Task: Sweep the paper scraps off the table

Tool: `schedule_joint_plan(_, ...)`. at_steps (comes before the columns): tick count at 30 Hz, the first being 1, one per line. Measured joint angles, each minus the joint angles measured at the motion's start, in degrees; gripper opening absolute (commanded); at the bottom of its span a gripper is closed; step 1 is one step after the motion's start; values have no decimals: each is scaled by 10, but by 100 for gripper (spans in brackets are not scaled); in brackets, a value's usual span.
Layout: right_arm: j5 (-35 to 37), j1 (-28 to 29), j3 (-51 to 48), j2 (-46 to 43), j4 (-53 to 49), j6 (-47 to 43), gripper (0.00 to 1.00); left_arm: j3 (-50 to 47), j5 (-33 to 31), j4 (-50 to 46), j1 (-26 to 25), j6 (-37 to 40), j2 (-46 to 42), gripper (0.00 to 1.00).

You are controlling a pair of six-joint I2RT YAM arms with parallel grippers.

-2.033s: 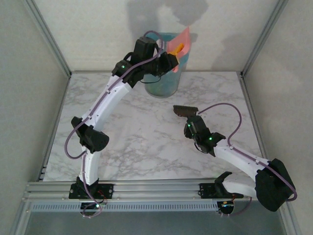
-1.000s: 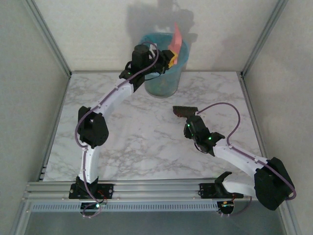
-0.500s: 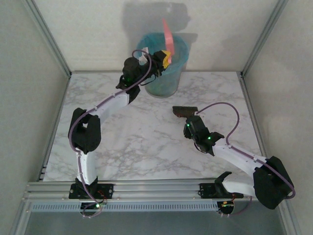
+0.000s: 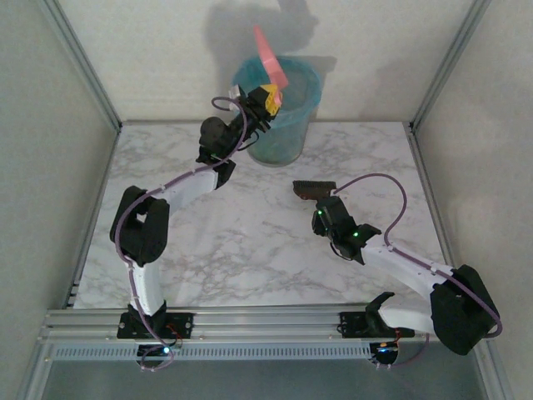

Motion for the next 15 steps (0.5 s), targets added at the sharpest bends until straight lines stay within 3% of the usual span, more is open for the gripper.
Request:
schedule_joint_plan(7, 0, 0, 0, -6, -1, 0, 0, -8, 16, -108, -4, 85, -54, 0)
schedule_joint_plan(15, 3, 0, -3, -52, 0, 1, 0, 56, -19, -459, -57, 353, -199, 0)
